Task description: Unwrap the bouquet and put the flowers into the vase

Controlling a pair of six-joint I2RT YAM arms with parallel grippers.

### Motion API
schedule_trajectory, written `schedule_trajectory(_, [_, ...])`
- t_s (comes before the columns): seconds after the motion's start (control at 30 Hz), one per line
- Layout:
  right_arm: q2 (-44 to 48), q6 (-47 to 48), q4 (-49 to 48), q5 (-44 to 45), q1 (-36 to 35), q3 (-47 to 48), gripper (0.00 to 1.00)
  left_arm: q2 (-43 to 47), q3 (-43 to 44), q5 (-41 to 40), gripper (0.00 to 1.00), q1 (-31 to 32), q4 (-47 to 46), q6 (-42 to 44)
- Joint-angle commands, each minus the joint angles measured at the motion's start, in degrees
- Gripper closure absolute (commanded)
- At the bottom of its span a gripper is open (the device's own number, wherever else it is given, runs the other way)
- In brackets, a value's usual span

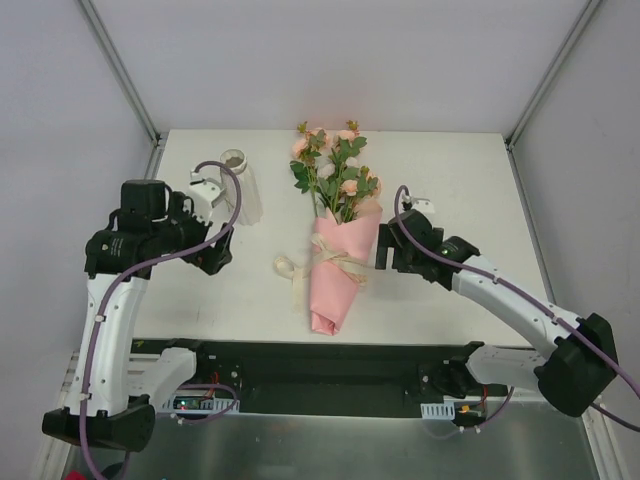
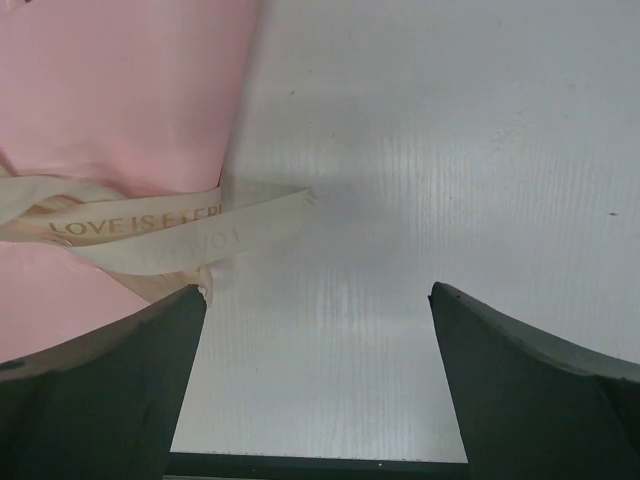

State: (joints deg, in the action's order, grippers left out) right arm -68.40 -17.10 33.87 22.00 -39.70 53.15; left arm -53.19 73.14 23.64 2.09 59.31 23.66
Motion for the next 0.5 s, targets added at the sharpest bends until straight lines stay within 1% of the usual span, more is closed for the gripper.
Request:
schedule_trajectory(0.0, [3.1, -7.3, -7.0, -4.4, 0.1, -4.1, 0.01, -1.9, -1.9, 1.2, 0.01, 5.3, -1.3, 1.0])
schedule_trajectory(0.03, [3.2, -8.8, -8.5, -8.1, 0.6, -5.0, 0.01, -2.3, -2.4, -0.6, 0.01, 6.5, -2.2, 1.1])
schedule_trajectory(0.07, [3.1, -13.1, -9.6, -9.5, 1.5, -6.6, 0.01, -2.8, -3.5, -1.4, 0.01, 9.0, -3.9, 1.6])
schedule_trajectory(0.1, [3.0, -14.6, -12.3, -12.1, 1.7, -7.4, 0.01, -4.1, -4.1, -2.0, 0.01, 9.9, -4.5, 2.0])
schedule_trajectory(0.2, [1.8, -21.9, -16.0, -15.4, 2.6, -9.2, 0.01, -7.7, -6.2, -4.1, 0.01, 13.4, -7.6, 4.2])
schedule_trajectory(0.27, [0.1, -25.0, -17.0, -17.2, 3.7, -9.8, 0.03, -10.4, -7.9, -5.1, 0.01, 14.9, -10.6, 5.2])
schedule_trajectory(0.3, [-0.5, -28.0, -18.2, -19.2, 3.9, -10.2, 0.04, -11.2, -8.4, -5.1, 0.01, 15.3, -11.6, 5.4])
schedule_trajectory(0.37, [-2.3, -30.5, -20.0, -21.0, 4.8, -11.0, 0.05, -12.9, -9.7, -5.0, 0.01, 16.5, -13.9, 5.9])
schedule_trajectory(0.47, [-4.7, -34.3, -22.5, -21.6, 5.3, -12.3, 0.08, -16.6, -11.7, -6.3, 0.01, 19.6, -18.3, 7.0])
